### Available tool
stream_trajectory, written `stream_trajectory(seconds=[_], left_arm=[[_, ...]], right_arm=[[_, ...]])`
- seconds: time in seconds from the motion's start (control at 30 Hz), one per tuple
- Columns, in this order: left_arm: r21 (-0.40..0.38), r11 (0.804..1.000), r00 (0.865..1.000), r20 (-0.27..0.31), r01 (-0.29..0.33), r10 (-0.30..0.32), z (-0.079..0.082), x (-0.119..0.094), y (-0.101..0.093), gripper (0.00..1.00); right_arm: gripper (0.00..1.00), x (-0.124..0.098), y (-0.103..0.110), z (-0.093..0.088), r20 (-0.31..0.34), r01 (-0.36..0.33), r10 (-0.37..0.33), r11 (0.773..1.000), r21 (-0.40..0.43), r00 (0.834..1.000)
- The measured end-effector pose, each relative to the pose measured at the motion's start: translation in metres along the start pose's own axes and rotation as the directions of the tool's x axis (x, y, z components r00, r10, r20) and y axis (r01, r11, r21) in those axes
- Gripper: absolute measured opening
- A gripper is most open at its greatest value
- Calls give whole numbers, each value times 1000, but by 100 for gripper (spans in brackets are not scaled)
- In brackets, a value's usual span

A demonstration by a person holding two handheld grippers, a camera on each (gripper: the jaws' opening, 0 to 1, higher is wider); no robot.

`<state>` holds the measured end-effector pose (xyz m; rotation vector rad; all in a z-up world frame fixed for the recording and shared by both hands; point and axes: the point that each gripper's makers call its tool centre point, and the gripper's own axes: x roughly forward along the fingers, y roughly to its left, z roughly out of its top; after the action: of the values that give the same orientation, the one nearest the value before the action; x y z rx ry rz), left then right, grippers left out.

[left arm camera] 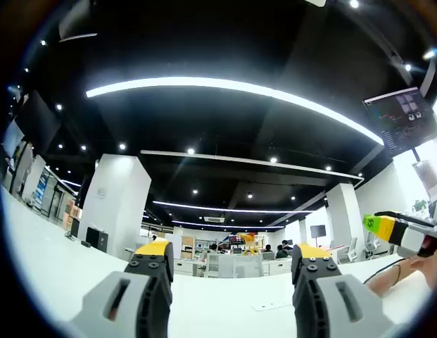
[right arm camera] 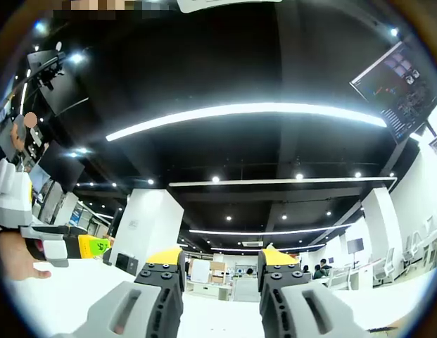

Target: Find the data cable on the table. Grasp the USB connector end of the cable and insert it into the USB port on the table

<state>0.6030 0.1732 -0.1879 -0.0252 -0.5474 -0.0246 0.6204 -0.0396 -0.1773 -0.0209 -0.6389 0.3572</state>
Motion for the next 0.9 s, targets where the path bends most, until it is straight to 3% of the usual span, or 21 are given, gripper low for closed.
stream_trajectory(seconds=[0.9], left_arm=[[8,1000,1000,-21,-3,3,-4,2,1,67]], right_arm=[[38,2,4,-6,-18,-11,10,1000,-12,1000]])
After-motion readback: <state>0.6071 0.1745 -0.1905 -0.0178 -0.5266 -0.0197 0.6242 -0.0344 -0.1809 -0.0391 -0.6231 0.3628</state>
